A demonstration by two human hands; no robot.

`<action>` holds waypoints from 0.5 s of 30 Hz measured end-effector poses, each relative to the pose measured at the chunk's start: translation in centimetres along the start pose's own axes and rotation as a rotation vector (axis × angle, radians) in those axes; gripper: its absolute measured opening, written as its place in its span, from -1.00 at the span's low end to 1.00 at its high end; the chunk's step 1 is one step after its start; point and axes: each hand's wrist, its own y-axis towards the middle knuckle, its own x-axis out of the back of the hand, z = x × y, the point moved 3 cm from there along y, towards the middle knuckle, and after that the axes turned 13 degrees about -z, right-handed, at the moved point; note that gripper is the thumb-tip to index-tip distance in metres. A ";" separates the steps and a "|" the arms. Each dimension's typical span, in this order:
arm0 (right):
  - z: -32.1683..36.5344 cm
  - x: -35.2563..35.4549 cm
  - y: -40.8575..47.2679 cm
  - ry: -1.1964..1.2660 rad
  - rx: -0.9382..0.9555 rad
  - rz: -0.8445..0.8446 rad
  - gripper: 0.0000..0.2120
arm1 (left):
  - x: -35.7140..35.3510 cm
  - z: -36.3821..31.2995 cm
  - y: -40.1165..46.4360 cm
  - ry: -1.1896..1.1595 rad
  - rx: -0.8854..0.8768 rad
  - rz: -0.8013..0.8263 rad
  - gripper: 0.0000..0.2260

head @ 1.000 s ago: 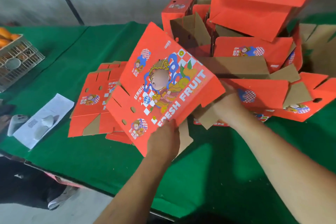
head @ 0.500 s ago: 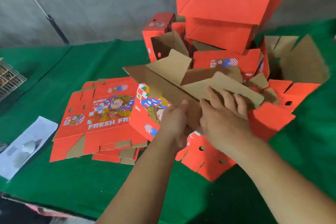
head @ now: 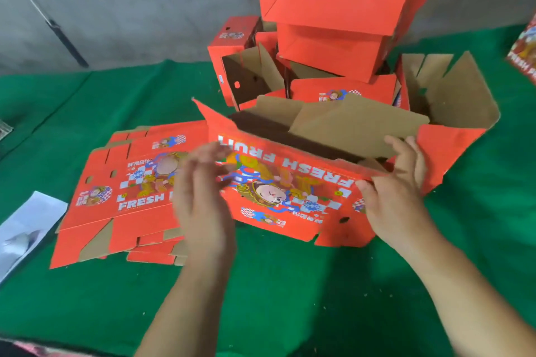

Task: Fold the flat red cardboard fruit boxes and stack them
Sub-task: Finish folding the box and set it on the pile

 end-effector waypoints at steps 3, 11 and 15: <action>-1.0 0.6 -0.2 0.144 0.035 0.177 -0.82 | 2.5 2.7 4.1 0.346 -0.333 0.038 -0.72; -3.0 2.3 0.0 0.054 0.019 0.150 -0.73 | 3.4 10.7 4.4 0.204 0.259 0.491 -0.34; -3.1 1.6 -0.1 0.170 -0.038 0.203 -0.77 | 2.8 12.1 1.0 0.155 0.280 0.595 -0.38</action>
